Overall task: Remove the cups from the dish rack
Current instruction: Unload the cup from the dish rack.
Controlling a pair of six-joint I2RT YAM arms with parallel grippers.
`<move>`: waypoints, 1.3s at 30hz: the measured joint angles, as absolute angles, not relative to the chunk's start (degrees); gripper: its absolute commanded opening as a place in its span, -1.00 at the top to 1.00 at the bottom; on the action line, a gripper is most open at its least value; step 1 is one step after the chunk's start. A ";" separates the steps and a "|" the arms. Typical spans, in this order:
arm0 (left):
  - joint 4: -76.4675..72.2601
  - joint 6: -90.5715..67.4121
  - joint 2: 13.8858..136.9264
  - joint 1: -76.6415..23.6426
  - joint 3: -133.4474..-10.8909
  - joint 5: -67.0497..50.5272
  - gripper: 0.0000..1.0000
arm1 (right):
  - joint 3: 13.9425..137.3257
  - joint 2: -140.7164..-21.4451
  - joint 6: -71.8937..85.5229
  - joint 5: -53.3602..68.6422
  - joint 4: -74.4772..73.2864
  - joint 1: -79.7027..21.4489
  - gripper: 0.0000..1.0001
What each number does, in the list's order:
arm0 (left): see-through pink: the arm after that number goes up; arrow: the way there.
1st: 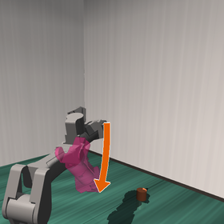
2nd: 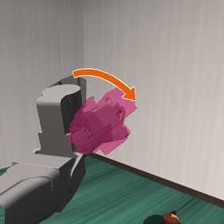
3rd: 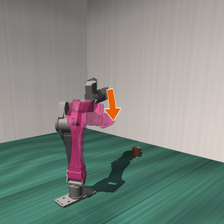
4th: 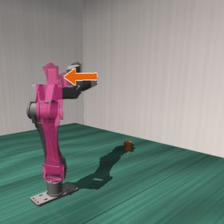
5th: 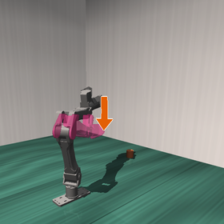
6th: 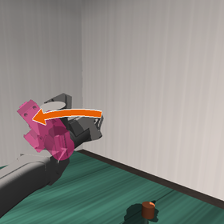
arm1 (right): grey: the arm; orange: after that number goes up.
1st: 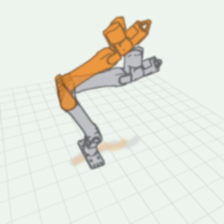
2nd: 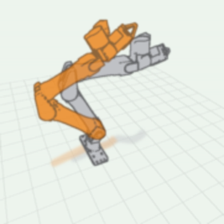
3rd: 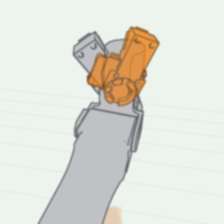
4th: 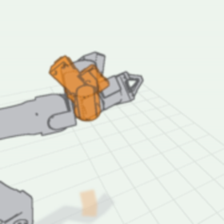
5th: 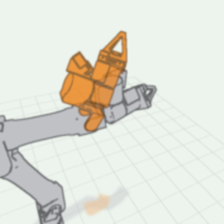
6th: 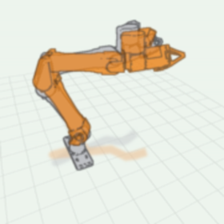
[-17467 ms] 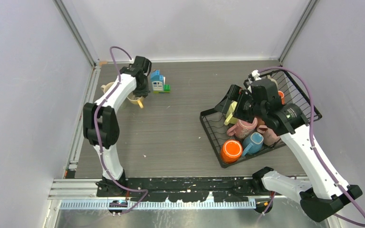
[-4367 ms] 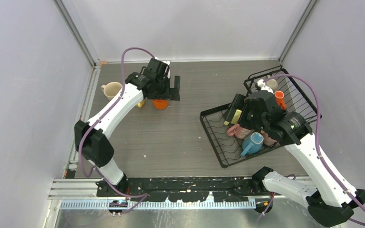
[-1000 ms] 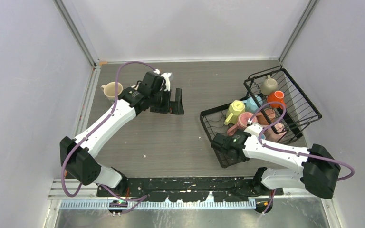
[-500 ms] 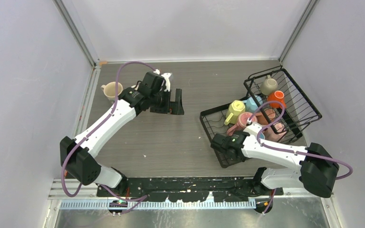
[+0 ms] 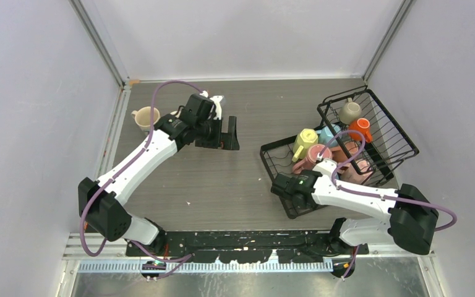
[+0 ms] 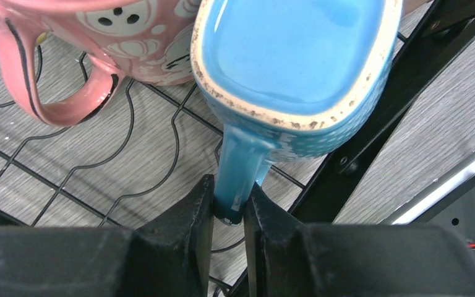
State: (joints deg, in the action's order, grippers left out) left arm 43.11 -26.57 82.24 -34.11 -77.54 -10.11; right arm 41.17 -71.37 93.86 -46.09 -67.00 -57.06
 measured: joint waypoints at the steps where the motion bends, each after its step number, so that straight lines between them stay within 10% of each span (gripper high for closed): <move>1: 43.09 -26.57 82.24 -34.11 -77.54 -10.11 -0.99 | 41.21 -71.05 93.78 -45.87 -67.00 -57.17 0.48; 39: 38.79 -29.93 82.24 -34.11 -73.28 -14.52 -0.99 | 43.81 -52.71 94.08 -37.50 -67.99 -57.28 0.98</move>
State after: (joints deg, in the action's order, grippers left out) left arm 38.79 -29.93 82.24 -34.11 -73.28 -14.52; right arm 43.81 -52.71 94.08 -37.50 -67.99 -57.28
